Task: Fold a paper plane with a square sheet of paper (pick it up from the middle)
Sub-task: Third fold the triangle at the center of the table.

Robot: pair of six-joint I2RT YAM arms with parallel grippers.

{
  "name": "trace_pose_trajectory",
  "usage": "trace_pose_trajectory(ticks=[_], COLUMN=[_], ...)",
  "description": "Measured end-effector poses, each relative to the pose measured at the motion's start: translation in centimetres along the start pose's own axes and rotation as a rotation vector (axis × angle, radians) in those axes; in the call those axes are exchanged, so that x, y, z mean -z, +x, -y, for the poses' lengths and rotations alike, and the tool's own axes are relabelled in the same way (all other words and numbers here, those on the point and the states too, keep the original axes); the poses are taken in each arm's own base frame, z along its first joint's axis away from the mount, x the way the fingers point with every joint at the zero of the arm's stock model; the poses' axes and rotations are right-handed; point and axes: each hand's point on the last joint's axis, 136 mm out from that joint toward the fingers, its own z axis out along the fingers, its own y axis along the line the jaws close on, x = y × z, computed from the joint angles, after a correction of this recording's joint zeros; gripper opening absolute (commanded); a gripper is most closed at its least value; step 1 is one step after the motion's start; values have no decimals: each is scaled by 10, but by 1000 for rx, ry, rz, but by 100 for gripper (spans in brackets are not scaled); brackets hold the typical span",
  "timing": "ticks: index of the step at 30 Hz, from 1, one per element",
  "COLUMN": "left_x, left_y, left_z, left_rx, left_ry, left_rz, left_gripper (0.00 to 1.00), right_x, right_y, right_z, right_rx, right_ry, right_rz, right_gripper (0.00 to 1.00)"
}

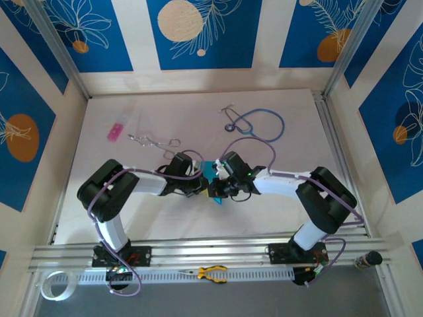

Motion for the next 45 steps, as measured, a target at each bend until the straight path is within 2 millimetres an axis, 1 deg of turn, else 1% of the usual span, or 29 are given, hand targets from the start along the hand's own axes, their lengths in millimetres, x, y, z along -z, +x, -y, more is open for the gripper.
trace_pose_trajectory(ticks=[6,21,26,40,45], left_x=[0,0,0,0,0], left_y=[0,0,0,0,0], left_z=[0,0,0,0,0], left_rx=[0,0,0,-1,-1], left_ry=[0,0,0,-2,-2], left_rz=[0,0,0,2,2], left_gripper=[0,0,0,0,0], right_x=[-8,-11,-12,-13,-9], right_y=[5,11,17,20,24], right_z=[12,22,28,33,35], right_rx=[-54,-113,-130,-151,-150], right_ry=[52,80,92,51,45], right_rz=[-25,-46,-57,-51,-45], right_gripper=[3,3,3,4,4])
